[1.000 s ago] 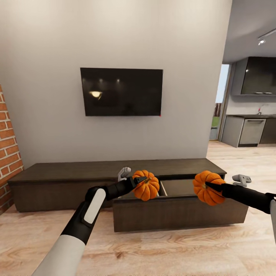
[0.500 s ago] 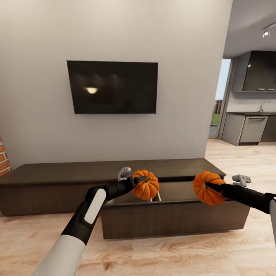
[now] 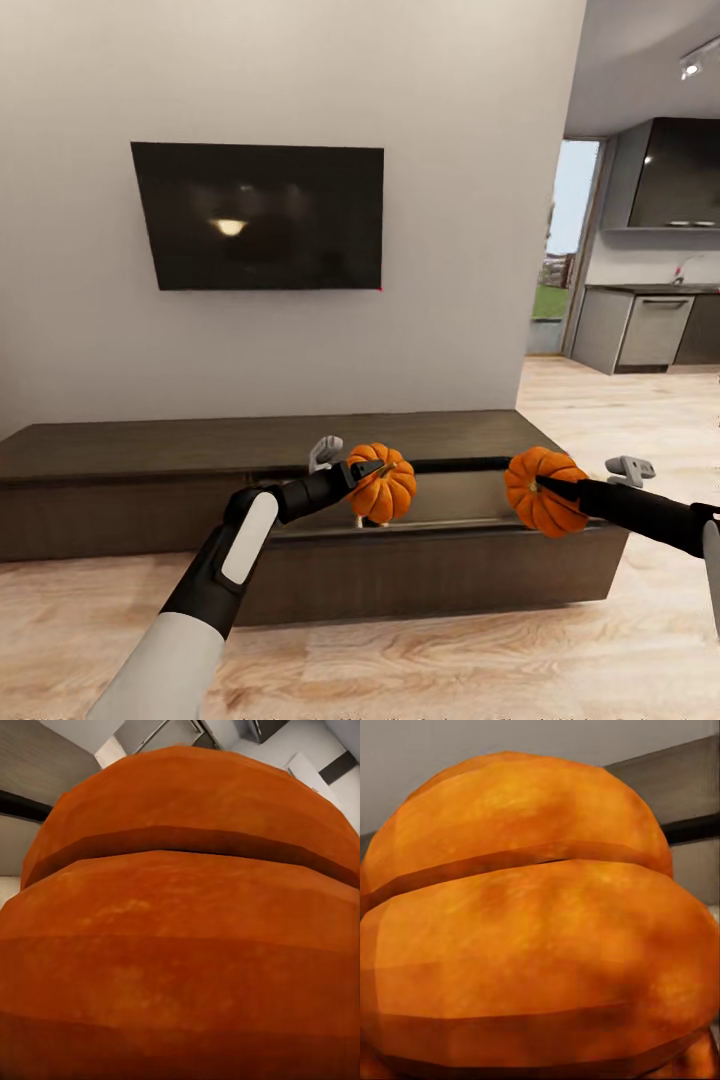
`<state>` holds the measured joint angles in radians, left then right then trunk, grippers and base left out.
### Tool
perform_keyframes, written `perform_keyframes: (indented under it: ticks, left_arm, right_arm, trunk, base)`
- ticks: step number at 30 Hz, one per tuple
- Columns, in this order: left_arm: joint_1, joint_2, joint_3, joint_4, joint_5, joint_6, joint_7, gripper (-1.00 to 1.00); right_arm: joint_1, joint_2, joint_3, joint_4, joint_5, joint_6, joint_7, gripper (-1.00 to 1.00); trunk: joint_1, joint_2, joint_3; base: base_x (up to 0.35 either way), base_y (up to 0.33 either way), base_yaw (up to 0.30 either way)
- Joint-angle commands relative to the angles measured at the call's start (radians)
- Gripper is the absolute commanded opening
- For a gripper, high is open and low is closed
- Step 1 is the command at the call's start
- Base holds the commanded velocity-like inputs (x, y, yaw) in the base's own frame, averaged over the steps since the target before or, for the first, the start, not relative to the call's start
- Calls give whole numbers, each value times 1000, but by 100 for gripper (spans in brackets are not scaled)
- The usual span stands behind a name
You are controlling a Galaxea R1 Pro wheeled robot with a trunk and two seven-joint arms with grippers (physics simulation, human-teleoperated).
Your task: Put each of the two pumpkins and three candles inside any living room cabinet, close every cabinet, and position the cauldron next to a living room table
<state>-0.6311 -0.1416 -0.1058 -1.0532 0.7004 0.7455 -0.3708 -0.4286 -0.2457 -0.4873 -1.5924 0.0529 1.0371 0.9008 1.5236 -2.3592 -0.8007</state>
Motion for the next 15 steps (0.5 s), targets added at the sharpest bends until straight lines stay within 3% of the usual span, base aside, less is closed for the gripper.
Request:
perform_keyframes:
  ticks: [1,9,15]
  left_arm:
    - [-1,-1,2,0,11,8,-2,-100]
    - [-1,0,1,8,6,7,-1,-100]
    - [-1,2,4,10,7,7,0,-100]
  right_arm:
    - [-1,0,-2,3,-4,7,7,-100]
    - [-1,0,-1,11,-5,8,8,-100]
    - [-1,-1,0,11,-6,8,9,-100]
  trunk:
    - [0,-1,-3]
    - [0,-1,-16]
    - [0,-1,-25]
  base:
    - [3,-339,0]
    - [8,-339,0]
    - [150,-309,0]
